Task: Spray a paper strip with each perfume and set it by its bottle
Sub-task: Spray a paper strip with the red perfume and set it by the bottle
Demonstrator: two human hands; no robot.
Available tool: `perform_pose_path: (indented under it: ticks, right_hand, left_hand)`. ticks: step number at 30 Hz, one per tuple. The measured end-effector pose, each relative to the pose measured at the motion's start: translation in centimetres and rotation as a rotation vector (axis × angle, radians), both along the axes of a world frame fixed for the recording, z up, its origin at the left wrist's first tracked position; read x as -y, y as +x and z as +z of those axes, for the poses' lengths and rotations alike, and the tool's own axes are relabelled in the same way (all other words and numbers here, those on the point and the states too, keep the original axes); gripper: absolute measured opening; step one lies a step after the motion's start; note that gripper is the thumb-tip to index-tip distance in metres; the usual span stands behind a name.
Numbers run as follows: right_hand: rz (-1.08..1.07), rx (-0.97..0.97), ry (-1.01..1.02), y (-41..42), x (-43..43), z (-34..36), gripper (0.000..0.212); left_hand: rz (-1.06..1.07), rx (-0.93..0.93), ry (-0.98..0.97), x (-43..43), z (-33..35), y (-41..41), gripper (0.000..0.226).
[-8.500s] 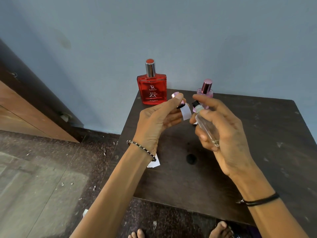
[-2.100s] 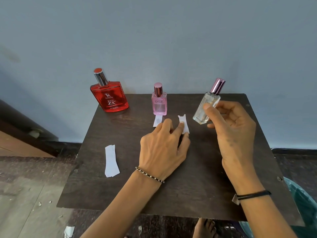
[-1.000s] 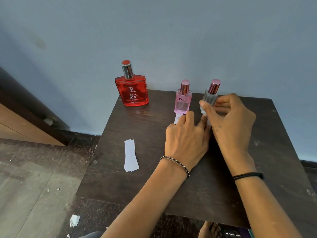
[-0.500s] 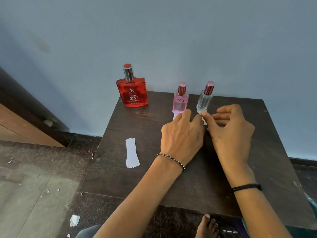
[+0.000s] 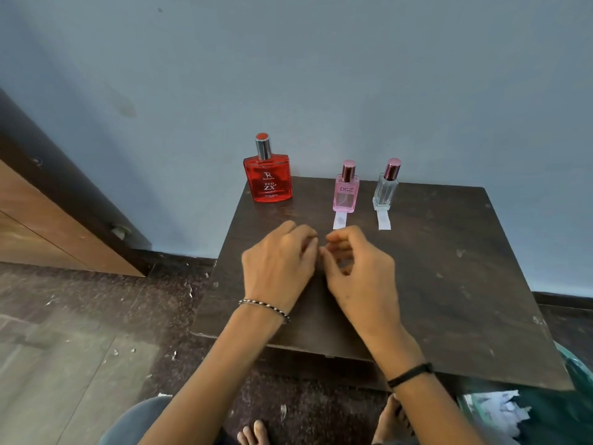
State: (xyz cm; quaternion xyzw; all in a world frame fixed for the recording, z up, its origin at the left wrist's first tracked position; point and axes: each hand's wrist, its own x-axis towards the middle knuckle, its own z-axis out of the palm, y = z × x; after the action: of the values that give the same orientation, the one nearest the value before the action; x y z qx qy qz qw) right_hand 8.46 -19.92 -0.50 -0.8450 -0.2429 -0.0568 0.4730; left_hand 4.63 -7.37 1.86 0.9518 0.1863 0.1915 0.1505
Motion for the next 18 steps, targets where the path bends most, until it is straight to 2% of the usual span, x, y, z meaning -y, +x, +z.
perform_pose_path:
  ticks: [4,8,10,13,18]
  right_hand:
    - [0.187,-0.092,-0.054,-0.9,-1.8,-0.1,0.036]
    - [0.362,-0.180,-0.216,-0.8,-2.8,-0.1,0.061]
    - [0.431,-0.197,-0.296,-0.6,-3.1,-0.1,0.070]
    - [0.505,-0.170,-0.381,-0.7,-3.4,-0.1,0.072]
    - [0.504,-0.085,-0.357,-0.5,-3.8,0.0,0.063]
  left_hand:
    - [0.097,0.009,-0.103,-3.7,0.0,-1.1,0.014]
    - [0.145,-0.075,-0.302,-6.5,-0.3,-2.1,0.015]
    - [0.147,-0.058,-0.421,-7.6,-0.4,-2.4,0.015]
    - [0.158,-0.010,-0.569,-8.6,-0.5,-2.6,0.016]
    - [0.142,-0.034,-0.655,-9.2,-0.8,-2.3,0.018]
